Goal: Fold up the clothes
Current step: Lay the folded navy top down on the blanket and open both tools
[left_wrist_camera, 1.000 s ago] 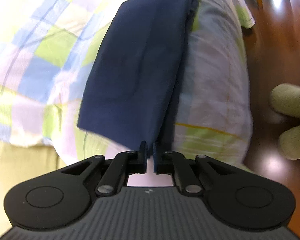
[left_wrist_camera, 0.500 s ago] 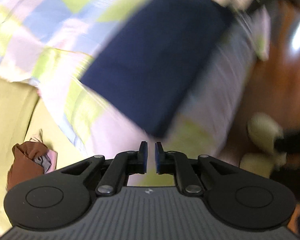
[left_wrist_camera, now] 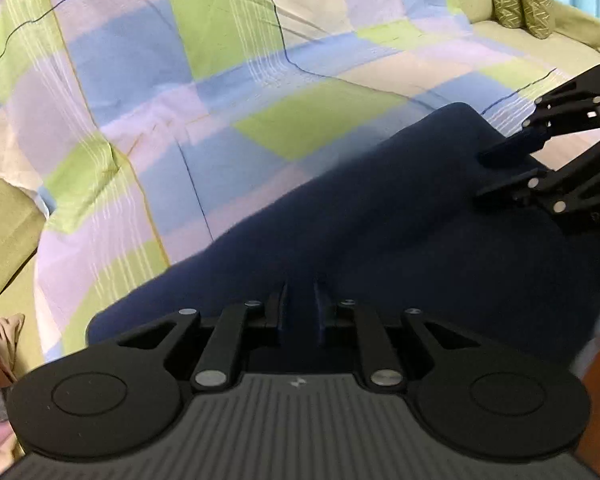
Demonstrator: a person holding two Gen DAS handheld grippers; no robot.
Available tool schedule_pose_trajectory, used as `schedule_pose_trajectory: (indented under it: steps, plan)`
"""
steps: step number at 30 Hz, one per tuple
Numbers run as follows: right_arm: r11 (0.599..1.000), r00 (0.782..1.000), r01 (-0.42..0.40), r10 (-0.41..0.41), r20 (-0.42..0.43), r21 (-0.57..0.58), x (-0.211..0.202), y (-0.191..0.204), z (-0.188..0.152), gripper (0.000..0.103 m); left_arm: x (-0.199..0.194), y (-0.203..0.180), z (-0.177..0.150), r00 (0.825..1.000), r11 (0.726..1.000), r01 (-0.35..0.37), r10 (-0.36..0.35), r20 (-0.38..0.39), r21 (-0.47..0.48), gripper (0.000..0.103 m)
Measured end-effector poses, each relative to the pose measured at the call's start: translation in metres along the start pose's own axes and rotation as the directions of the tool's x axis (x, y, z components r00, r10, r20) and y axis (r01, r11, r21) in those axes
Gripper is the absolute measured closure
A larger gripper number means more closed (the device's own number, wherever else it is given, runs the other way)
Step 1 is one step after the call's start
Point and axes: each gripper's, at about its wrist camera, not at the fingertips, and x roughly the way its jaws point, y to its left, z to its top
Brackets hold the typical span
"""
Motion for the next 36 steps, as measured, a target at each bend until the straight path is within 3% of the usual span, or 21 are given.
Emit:
schedule_pose_trajectory:
  steps: [4,6,10,12,16,19,21,23,24,27,31,33,36]
  plan:
    - [1.0,1.0,-0.002,0.002,-0.006,0.021,-0.007,-0.001,0.013,0.07,-0.016,0.003,0.014,1.0,0.999,-0.015,0.016,0.022,-0.04,0.082]
    - [0.996,0.998,-0.018,0.013,0.06,0.086,-0.024,-0.01,0.029,0.07,-0.023,0.014,0.019,0.997,0.994,-0.052,0.057,0.055,-0.093,0.081]
    - [0.993,0.995,0.009,-0.021,0.097,0.117,-0.016,-0.018,0.044,0.07,-0.003,0.043,0.01,0.988,0.971,-0.154,0.154,-0.019,-0.182,0.078]
    - [0.991,0.999,0.024,-0.028,0.03,0.134,0.013,-0.025,0.041,0.069,0.019,0.057,-0.002,0.987,0.964,-0.161,0.151,-0.062,-0.212,0.075]
    - [0.992,0.999,0.015,-0.02,0.038,0.127,0.021,-0.026,0.036,0.069,0.018,0.056,0.0,0.983,0.966,-0.185,0.18,-0.046,-0.179,0.075]
    - [0.985,0.993,0.019,-0.039,0.111,0.172,-0.004,-0.029,0.042,0.066,0.0,0.059,0.0,0.98,0.961,-0.196,0.2,0.004,-0.194,0.074]
    - [0.982,0.991,0.024,-0.048,0.124,0.19,-0.01,-0.029,0.035,0.061,0.006,0.062,-0.012,0.977,0.957,-0.213,0.209,-0.041,-0.198,0.073]
    - [0.984,0.996,0.047,-0.058,0.063,0.171,0.004,-0.026,0.022,0.061,0.018,0.059,-0.026,0.962,0.951,-0.265,0.25,-0.109,-0.161,0.073]
    - [0.985,0.997,0.057,-0.064,0.038,0.163,0.01,-0.025,0.015,0.061,0.013,0.059,-0.026,0.962,0.949,-0.268,0.253,-0.106,-0.168,0.074]
    - [0.984,0.994,0.071,-0.084,0.071,0.165,-0.006,-0.02,0.018,0.061,-0.015,0.06,-0.029,0.968,0.943,-0.249,0.237,-0.077,-0.223,0.074]
    - [0.974,0.994,0.043,-0.063,0.085,0.221,-0.039,-0.008,0.011,0.061,-0.056,0.046,-0.049,0.977,0.953,-0.207,0.192,-0.087,-0.221,0.075]
    - [0.974,0.998,0.013,-0.028,0.064,0.225,-0.055,0.008,-0.006,0.06,-0.069,0.028,-0.07,0.983,0.969,-0.15,0.124,-0.137,-0.195,0.074]
    - [0.98,0.999,0.022,-0.012,-0.047,0.196,-0.048,0.028,-0.036,0.06,-0.064,0.009,-0.094,0.964,0.98,-0.151,0.118,-0.237,-0.128,0.075]
